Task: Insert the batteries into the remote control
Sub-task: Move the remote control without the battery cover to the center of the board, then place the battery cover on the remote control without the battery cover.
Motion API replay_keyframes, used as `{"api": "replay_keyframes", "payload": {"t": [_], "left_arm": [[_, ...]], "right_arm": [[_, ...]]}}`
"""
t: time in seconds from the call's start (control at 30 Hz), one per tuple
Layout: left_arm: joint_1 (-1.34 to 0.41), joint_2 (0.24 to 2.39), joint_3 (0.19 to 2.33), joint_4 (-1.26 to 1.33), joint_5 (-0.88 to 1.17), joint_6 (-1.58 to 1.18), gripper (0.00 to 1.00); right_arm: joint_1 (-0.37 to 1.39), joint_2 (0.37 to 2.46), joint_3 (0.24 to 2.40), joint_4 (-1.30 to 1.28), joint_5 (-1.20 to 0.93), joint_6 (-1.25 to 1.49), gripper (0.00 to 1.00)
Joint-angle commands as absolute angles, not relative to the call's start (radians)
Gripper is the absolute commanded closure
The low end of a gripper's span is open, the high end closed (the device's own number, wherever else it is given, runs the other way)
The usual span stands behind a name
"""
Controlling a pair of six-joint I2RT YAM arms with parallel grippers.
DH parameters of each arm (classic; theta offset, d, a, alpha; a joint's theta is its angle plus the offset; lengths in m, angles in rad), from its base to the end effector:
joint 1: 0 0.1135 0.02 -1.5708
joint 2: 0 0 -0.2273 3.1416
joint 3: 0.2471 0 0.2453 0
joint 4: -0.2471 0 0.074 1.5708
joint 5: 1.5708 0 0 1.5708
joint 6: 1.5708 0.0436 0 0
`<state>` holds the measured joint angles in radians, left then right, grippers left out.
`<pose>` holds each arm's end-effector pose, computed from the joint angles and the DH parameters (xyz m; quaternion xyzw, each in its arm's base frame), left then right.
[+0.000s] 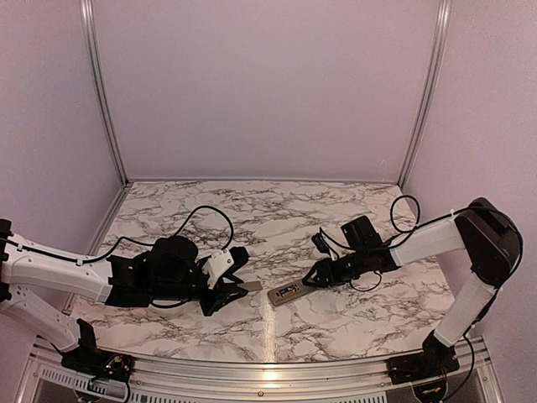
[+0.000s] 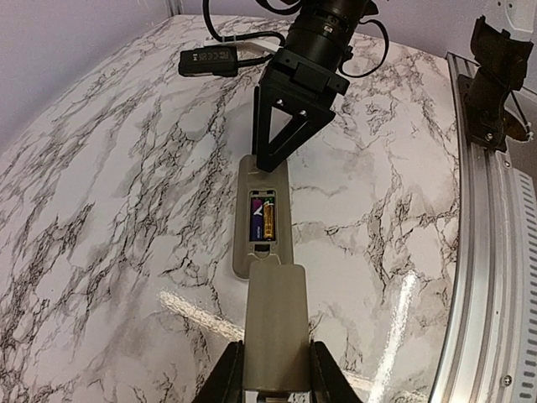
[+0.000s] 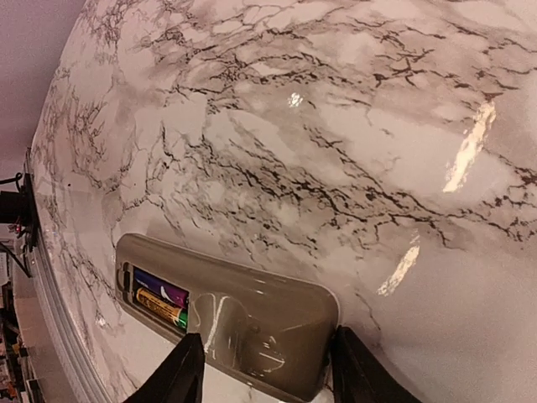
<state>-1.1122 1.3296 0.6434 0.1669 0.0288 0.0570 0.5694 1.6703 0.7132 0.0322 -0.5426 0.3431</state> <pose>0.1272 -0.2604 0.1716 0.4833 0.7172 -0.2634 0.4273 0.2368 0.1783 0.0909 -0.1877 0.8982 0.3628 0.1625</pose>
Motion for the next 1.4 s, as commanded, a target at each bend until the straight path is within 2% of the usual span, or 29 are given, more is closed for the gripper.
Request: {"api": "replay_keyframes", "payload": {"t": [0.0, 0.53, 0.93, 1.37], "left_arm": [[-1.106, 1.384, 0.653, 0.143, 0.024, 0.037, 0.88], [-1.088, 1.523, 0.756, 0.004, 0.025, 0.011, 0.89], [-1.074, 1.584, 0.773, 0.026, 0.034, 0.009, 0.90], [-1.074, 1.617, 0.801, 0.023, 0.046, 0.017, 0.90]], "right_arm": [[0.631, 1.699, 0.702, 0.111, -0.598, 0.396, 0.51], [0.783, 1.826, 0.773, 0.224, -0.639, 0.477, 0.60], [0.785, 1.836, 0.748, 0.270, -0.643, 0.503, 0.64], [0.785, 1.838, 0.739, 0.284, -0.649, 0.515, 0.65]]}}
